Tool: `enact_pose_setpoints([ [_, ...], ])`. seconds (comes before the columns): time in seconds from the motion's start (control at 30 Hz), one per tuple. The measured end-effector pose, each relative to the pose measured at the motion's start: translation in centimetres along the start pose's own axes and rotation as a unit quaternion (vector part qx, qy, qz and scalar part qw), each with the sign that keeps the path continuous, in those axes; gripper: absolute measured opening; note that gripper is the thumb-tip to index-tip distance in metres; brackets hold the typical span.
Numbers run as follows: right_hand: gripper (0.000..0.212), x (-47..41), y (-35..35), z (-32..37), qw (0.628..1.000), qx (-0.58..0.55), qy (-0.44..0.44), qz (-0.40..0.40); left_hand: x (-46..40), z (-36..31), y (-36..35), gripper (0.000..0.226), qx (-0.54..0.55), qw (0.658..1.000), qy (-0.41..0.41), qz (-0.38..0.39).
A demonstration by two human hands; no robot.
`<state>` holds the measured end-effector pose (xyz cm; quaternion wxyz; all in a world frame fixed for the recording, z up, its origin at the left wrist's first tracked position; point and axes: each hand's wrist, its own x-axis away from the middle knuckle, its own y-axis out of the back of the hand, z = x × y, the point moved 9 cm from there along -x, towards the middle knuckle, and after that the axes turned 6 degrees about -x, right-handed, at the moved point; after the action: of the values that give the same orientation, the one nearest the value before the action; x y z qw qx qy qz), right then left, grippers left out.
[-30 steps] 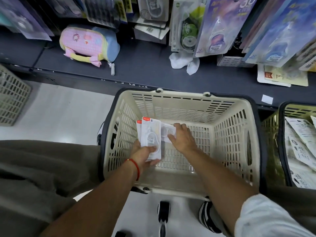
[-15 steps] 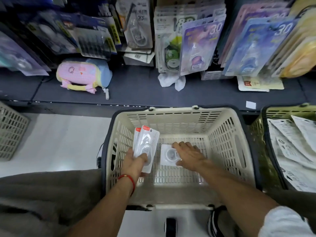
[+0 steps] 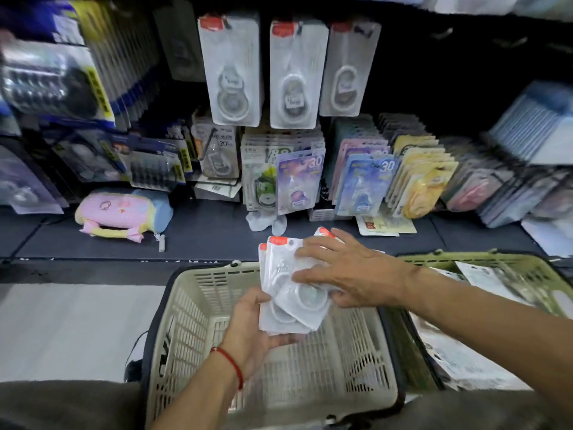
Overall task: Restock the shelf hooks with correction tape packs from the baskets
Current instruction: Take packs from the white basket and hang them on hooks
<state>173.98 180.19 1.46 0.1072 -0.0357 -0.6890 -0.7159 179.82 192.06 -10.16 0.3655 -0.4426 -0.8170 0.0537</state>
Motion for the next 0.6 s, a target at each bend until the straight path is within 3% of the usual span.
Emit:
enact_pose_setpoints([
  [0.1,0.06,0.4,3.4,0.7,0.998,-0.001,0.017,-0.065,0.5,-3.0,-1.7,0.046,-0.05,0.996,-0.066,0.029],
  [0.23,0.075,1.7,7.6,-0.9,0.966,-0.08,-0.035,-0.244,0.9,-7.7,-3.5,0.056,-0.058,0.988,-0.12,0.073],
  [0.3,0.078,3.2,9.4,-3.3,0.914,-0.169,-0.122,-0.347,0.8,-10.4,-4.1,0.059,-0.038,0.989,-0.123,0.065],
  [0.37,0.076,4.3,9.9,-5.7,0.832,-0.288,-0.217,-0.422,0.6,-13.4,-5.1,0.06,-0.024,0.989,-0.134,0.066],
  [0.47,0.053,3.9,9.8,-7.0,0.712,-0.472,-0.28,-0.438,1.3,-18.1,-7.4,0.056,-0.046,0.979,-0.174,0.092],
  [0.6,0.04,2.7,11.9,-6.6,0.683,-0.513,-0.239,-0.461,2.2,-22.5,-9.1,0.057,-0.103,0.964,-0.22,0.108],
])
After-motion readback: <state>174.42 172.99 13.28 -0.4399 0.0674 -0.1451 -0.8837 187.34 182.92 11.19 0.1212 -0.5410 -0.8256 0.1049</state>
